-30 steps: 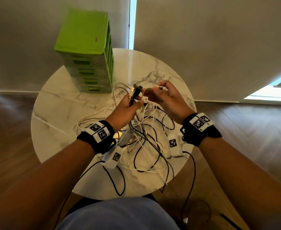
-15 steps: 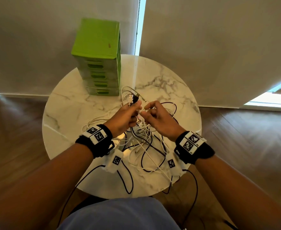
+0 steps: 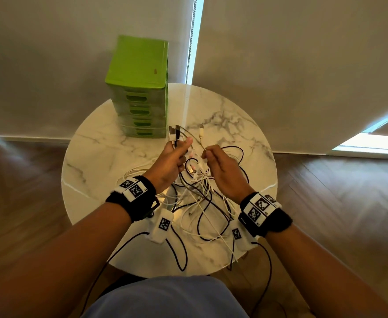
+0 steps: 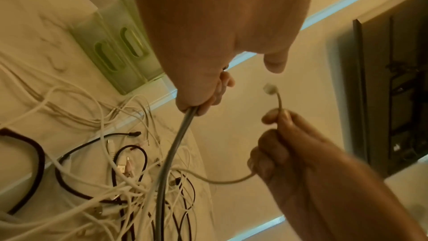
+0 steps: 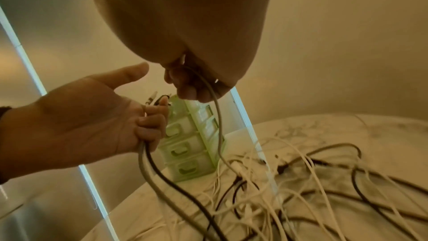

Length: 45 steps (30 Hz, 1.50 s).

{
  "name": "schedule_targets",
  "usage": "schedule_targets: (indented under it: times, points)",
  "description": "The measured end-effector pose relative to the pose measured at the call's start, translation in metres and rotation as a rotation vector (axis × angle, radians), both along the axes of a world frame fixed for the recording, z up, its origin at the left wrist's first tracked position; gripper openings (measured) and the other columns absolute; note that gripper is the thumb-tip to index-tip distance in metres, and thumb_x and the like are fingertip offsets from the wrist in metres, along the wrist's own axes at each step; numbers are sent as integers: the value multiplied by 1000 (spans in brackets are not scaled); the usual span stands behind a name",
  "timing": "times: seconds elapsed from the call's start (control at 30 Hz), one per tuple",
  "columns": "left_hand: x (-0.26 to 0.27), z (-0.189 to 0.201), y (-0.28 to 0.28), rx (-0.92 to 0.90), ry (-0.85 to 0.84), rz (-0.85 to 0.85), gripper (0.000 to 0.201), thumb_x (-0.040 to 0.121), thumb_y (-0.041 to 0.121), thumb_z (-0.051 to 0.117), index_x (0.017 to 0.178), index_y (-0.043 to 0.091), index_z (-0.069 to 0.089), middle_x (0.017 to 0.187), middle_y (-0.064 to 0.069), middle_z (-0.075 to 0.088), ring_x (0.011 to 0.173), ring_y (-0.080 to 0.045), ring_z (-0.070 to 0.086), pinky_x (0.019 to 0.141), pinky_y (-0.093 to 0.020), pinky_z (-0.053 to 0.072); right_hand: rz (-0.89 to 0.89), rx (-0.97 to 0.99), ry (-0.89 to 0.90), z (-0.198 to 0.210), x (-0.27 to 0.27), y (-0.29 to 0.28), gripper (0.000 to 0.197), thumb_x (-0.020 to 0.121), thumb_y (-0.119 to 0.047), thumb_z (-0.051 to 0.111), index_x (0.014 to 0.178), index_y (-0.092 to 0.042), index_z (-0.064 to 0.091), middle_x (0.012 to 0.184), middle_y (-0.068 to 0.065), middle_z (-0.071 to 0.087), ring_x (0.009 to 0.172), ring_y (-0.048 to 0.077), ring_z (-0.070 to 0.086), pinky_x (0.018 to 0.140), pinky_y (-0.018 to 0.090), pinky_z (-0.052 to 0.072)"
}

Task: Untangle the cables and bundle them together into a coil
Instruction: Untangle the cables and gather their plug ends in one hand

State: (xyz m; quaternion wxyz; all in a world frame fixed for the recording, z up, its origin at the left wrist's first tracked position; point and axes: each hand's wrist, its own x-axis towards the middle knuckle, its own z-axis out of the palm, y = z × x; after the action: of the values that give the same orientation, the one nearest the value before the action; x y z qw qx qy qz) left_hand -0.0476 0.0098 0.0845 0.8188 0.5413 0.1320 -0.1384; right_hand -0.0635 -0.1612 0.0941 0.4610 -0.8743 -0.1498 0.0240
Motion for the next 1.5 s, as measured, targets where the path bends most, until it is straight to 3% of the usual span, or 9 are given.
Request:
schedule_targets:
  times: [0.17, 0.3, 0.47, 0.67, 0.77, 1.0, 1.2, 1.33, 1.5]
  points:
    - [-12, 5, -12, 131, -96, -103, 23, 97, 41, 62, 109, 28, 46, 79, 12, 57, 65, 2, 50, 61, -23, 38, 183, -172, 3, 4, 7, 8, 27, 109, -27, 37, 125, -17, 56, 95, 7, 71, 77, 23, 64, 71, 37, 49]
    - [-15, 7, -13, 139, -96, -105, 41, 105, 41, 44, 142, 23, 42, 127, -8, 50, 109, -11, 66, 97, -44, 48, 218, -190, -10, -3, 2, 15, 23, 109, -27, 37, 112, -14, 56, 82, 4, 66, 67, 23, 60, 64, 39, 48]
    - [-15, 2, -8, 257, -180, 19, 25, 107, 44, 34, 101, 24, 48, 83, 2, 51, 70, -5, 49, 74, -29, 46, 240, -226, 140, -14, -1, 13, 38, 109, -41, 36, 87, -18, 58, 73, -4, 63, 67, 11, 60, 72, 33, 46]
    - [2, 22, 20, 4, -216, 258, 25, 107, 44, 33, 102, 21, 43, 72, 5, 39, 63, -11, 50, 63, -31, 56, 289, -399, 302, -50, -9, -15, 53, 103, -63, 24, 82, -28, 58, 73, -8, 63, 76, 9, 58, 93, 40, 41]
    - [19, 39, 49, -46, -237, 322, 26, 107, 46, 33, 96, 23, 39, 68, 7, 34, 52, -7, 30, 46, -22, 30, 248, -419, 393, -69, -15, -39, 51, 97, -73, 21, 75, -40, 54, 71, -10, 61, 75, 12, 57, 96, 39, 44]
    - [17, 42, 61, 238, -222, 134, 37, 104, 46, 47, 77, 22, 54, 62, 1, 58, 53, -10, 34, 51, -27, 24, -21, -320, 74, -58, 18, -30, 52, 99, -64, 21, 79, -29, 54, 67, -2, 64, 68, 27, 66, 79, 51, 51]
    - [1, 21, 33, 482, -79, -86, 62, 102, 59, 39, 73, 14, 69, 75, -3, 70, 60, -14, 46, 56, -28, 33, 70, -114, -154, -8, 18, 32, 31, 109, -38, 35, 86, -30, 54, 60, -13, 54, 55, 9, 56, 75, 49, 50]
    - [5, 19, 26, 259, -119, 15, 58, 106, 50, 35, 88, 7, 70, 101, -5, 77, 84, -21, 63, 75, -33, 43, 221, -99, -36, -3, 7, 43, 41, 110, -42, 29, 80, -33, 54, 61, -11, 56, 56, 4, 55, 76, 44, 49]
    - [11, 38, 36, -118, -152, 242, 40, 108, 42, 37, 77, 17, 47, 72, -4, 70, 74, -25, 71, 68, -34, 58, 320, -237, 267, -35, 0, 19, 64, 107, -55, 20, 74, -16, 58, 68, 0, 62, 62, 12, 56, 75, 36, 48]
